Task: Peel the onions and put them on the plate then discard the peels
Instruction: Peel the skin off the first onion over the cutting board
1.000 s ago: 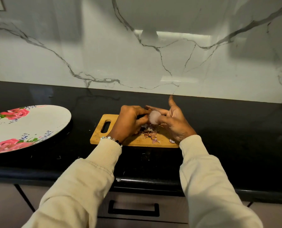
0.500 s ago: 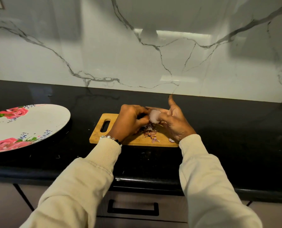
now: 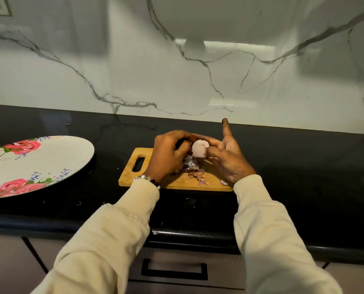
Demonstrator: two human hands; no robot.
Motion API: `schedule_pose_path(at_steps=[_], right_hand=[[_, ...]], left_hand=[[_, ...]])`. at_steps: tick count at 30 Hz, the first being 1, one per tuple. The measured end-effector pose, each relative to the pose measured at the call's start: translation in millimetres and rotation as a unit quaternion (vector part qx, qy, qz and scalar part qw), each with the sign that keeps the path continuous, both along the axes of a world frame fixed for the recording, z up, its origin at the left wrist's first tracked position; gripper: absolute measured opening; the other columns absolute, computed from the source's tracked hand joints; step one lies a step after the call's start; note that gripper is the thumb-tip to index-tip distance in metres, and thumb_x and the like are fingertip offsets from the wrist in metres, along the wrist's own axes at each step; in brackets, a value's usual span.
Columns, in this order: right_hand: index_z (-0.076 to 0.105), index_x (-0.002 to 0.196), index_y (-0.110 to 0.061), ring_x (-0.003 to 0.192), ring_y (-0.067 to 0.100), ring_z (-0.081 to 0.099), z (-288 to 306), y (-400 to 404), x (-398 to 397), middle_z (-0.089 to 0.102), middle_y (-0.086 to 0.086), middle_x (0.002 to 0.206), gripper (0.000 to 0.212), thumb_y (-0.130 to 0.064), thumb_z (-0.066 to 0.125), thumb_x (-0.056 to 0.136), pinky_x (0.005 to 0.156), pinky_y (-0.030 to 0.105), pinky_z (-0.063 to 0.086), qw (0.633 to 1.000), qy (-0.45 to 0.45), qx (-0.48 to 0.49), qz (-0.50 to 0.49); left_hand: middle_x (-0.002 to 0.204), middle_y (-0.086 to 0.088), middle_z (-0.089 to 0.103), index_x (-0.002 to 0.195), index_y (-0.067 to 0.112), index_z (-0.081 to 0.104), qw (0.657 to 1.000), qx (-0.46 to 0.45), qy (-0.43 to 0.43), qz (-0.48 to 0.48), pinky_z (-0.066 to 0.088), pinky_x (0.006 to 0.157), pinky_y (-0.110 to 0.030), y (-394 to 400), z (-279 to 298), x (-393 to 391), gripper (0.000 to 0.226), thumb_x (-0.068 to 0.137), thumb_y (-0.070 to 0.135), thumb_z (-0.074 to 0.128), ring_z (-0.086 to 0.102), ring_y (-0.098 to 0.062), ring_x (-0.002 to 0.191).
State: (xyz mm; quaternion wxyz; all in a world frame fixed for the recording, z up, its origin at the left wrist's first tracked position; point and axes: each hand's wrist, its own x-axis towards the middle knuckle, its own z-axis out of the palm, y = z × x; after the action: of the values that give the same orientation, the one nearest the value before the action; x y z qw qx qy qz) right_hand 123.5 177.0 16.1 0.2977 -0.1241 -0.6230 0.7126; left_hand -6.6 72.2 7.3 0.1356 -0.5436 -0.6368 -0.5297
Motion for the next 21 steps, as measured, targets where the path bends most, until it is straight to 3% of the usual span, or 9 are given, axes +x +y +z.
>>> schedule_pose_path(at_steps=[4,11,16,19,21], right_hand=[[-0.002,0.155,-0.046,0.103,0.029,0.068,-0.3,2.4,0.9,0.061,0.012,0.118,0.112,0.017,0.058,0.085,0.086,0.056,0.056,0.999,0.002,0.017,-0.039],[-0.007,0.155,-0.040,0.092,0.020,0.073,1.5,2.0,2.0,0.066,0.012,0.105,0.115,0.021,0.059,0.083,0.069,0.038,0.060,0.999,0.027,0.018,-0.040],[-0.008,0.155,-0.039,0.095,0.022,0.072,2.0,3.7,1.4,0.072,0.009,0.100,0.116,0.022,0.059,0.083,0.076,0.040,0.060,0.998,0.019,0.030,-0.043],[-0.007,0.155,-0.039,0.099,0.023,0.072,1.8,4.0,0.4,0.074,0.009,0.103,0.114,0.022,0.058,0.084,0.075,0.039,0.060,0.998,0.018,0.030,-0.048],[-0.007,0.155,-0.039,0.103,0.026,0.070,1.9,5.7,-0.5,0.073,0.011,0.108,0.112,0.020,0.057,0.085,0.080,0.045,0.060,0.997,0.027,0.014,-0.065]], left_hand=[[0.100,-0.004,0.072,0.109,0.009,0.072,0.999,-0.027,-0.010,-0.026,0.053,0.078,-0.023,0.8,0.4,-1.1,0.021,0.094,0.019,0.062,0.066,-0.013,0.088],[0.091,-0.002,0.075,0.106,0.010,0.076,0.997,-0.032,-0.056,-0.032,0.057,0.077,-0.031,-3.7,1.3,-4.5,0.021,0.086,0.009,0.071,0.069,-0.011,0.083],[0.089,-0.001,0.075,0.098,0.010,0.077,0.999,-0.017,-0.047,-0.008,0.056,0.076,-0.022,-4.0,2.3,-1.9,0.019,0.082,0.001,0.070,0.068,-0.006,0.078],[0.088,-0.003,0.071,0.086,0.008,0.077,0.999,0.013,-0.023,0.046,0.047,0.073,-0.006,-4.8,3.1,-5.4,0.021,0.079,-0.008,0.065,0.061,0.000,0.075],[0.087,-0.005,0.072,0.083,0.008,0.077,0.998,0.020,-0.033,0.049,0.046,0.072,-0.005,-5.9,4.4,-4.6,0.022,0.081,-0.007,0.061,0.062,-0.002,0.073]])
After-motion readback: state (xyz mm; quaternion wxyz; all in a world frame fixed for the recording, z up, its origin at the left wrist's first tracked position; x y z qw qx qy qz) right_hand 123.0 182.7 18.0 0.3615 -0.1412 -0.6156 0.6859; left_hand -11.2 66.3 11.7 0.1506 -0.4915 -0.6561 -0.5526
